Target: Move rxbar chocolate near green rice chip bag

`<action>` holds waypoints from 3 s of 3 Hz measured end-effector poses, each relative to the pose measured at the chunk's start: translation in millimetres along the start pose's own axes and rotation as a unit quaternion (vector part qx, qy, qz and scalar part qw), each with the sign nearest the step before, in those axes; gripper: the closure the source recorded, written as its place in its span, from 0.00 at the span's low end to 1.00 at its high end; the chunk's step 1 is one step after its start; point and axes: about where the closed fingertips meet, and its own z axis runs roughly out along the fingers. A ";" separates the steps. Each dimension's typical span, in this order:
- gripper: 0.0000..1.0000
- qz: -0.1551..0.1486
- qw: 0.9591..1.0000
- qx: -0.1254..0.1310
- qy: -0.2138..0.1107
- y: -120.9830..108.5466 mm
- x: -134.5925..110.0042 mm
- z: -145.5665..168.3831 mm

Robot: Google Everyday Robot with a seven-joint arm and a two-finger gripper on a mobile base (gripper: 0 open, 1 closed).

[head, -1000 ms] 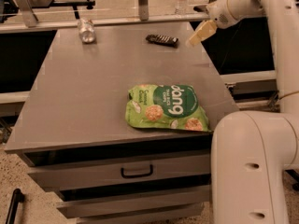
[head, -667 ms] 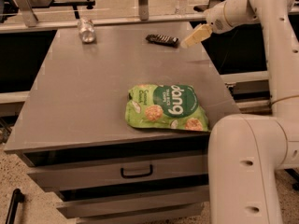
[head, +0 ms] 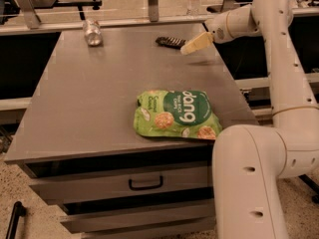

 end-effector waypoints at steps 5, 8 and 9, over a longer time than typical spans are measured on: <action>0.00 -0.002 1.000 -0.011 0.023 14.4 -8.6 42.1; 0.00 0.032 0.999 0.025 0.005 -3.1 -0.4 41.6; 0.00 0.040 0.999 0.013 0.014 19.1 21.6 52.4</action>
Offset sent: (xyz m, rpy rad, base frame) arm 0.0459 0.0144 -0.0009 -0.0066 0.0464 0.0540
